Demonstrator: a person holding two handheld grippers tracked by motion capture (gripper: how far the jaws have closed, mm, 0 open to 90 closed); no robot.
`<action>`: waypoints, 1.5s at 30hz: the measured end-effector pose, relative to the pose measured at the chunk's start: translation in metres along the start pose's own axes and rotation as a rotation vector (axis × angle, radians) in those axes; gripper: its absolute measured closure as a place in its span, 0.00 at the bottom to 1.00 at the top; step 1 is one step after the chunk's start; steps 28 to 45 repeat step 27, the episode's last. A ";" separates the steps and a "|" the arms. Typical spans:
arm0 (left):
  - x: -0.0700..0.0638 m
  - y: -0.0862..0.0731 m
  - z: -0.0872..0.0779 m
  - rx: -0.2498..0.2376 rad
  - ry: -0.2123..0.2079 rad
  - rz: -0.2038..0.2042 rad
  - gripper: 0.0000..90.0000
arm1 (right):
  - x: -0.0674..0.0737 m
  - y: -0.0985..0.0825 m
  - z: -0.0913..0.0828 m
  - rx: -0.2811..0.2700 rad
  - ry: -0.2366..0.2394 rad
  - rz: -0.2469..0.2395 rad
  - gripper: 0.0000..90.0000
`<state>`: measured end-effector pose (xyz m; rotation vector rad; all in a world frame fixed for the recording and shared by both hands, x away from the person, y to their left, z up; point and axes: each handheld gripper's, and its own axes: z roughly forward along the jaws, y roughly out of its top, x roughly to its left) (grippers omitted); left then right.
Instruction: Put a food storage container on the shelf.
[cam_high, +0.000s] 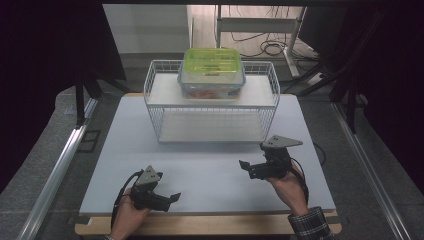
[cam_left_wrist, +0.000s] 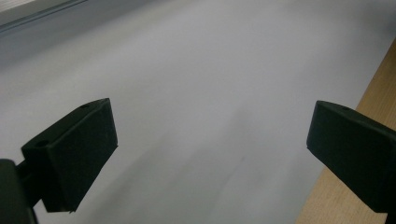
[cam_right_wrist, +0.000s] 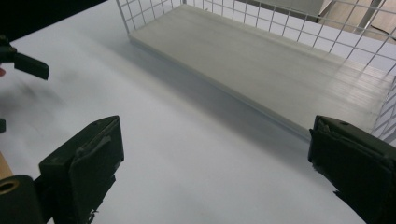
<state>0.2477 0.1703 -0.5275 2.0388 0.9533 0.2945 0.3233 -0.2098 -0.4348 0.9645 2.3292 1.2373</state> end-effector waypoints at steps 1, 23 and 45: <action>0.000 0.000 0.000 0.001 0.000 0.002 0.02 | 0.001 -0.003 0.000 0.000 -0.003 -0.005 0.04; -0.001 -0.001 0.003 0.019 0.012 0.036 0.01 | 0.015 -0.063 0.025 0.097 -0.021 -0.004 0.03; 0.001 -0.001 0.000 -0.010 -0.005 0.015 0.01 | 0.016 -0.062 0.026 0.098 -0.025 -0.008 0.03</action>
